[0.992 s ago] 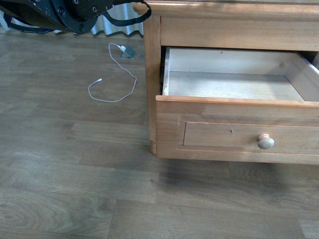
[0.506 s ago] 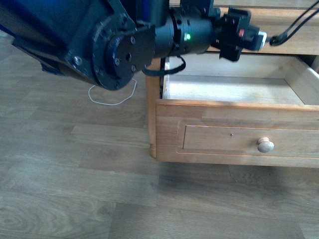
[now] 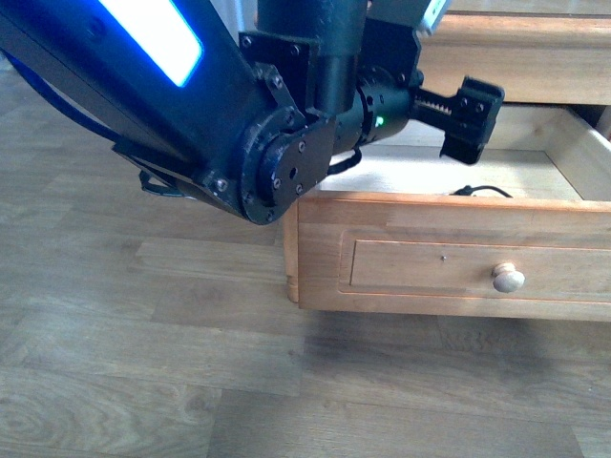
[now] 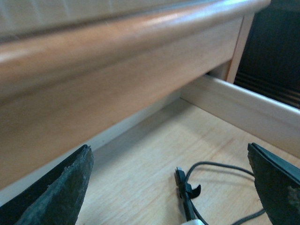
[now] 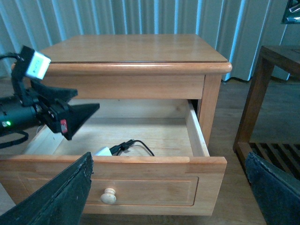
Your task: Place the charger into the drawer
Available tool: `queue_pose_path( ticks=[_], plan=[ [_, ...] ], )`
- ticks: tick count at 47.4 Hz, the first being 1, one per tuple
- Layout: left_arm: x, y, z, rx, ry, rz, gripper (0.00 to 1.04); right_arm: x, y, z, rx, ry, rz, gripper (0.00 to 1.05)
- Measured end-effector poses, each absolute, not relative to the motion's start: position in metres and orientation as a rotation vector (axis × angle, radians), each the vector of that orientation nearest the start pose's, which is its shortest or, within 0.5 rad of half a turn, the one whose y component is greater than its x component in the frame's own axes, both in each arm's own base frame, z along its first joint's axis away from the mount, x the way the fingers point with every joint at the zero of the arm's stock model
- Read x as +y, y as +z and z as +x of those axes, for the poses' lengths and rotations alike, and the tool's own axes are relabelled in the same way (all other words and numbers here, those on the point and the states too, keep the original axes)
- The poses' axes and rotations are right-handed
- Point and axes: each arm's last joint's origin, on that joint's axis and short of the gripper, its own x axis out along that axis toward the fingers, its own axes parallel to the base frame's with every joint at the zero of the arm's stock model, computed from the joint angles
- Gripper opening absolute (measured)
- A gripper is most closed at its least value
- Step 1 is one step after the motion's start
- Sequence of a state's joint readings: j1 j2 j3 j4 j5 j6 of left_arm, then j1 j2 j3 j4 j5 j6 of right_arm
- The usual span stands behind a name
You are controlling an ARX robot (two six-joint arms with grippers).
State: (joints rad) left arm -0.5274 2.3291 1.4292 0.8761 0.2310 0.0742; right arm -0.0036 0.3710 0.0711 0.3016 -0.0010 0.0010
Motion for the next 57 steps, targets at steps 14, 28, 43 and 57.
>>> queue_pose_path(
  ticks=[14, 28, 43, 57],
  plan=[
    [-0.174, 0.231, 0.382, -0.139, -0.429, 0.049, 0.99, 0.000, 0.184, 0.122, -0.002, -0.003, 0.001, 0.96],
    [-0.063, 0.267, 0.265, -0.089, -0.115, 0.062, 0.99, 0.000, 0.184, 0.122, -0.002, -0.003, 0.001, 0.96],
    [-0.019, 0.213, 0.142, 0.054, 0.143, 0.003, 0.99, 0.000, 0.184, 0.122, -0.002, -0.003, 0.001, 0.96],
    [-0.015, 0.200, 0.126, 0.048, 0.175, -0.039, 0.99, 0.000, 0.184, 0.122, -0.002, -0.003, 0.001, 0.96]
  ],
)
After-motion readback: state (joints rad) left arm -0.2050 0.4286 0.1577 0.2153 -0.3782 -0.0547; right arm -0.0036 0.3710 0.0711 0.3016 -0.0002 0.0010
